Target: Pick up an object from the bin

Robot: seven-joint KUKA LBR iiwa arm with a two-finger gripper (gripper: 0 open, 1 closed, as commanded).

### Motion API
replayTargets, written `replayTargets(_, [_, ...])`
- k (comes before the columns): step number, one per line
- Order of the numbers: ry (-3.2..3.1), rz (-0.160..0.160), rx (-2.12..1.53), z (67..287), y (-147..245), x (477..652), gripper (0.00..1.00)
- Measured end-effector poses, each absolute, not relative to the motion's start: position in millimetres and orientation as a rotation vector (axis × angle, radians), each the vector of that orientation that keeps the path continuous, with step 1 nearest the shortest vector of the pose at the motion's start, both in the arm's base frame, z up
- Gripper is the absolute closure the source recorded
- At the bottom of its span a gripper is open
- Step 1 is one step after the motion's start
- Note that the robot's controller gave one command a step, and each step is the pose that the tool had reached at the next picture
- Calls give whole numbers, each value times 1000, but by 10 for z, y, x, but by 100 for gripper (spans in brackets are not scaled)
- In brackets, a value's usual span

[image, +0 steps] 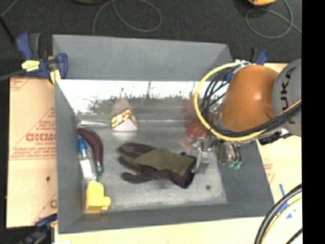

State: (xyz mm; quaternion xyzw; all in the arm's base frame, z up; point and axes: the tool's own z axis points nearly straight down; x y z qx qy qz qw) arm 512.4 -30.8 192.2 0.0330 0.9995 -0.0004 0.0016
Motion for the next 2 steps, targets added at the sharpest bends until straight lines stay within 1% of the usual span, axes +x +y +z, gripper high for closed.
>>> replayTargets(1, [3137,-2,103,1922,-309,5124,100])
replayTargets(2, [3134,-2,78,3090,-354,5044,100])
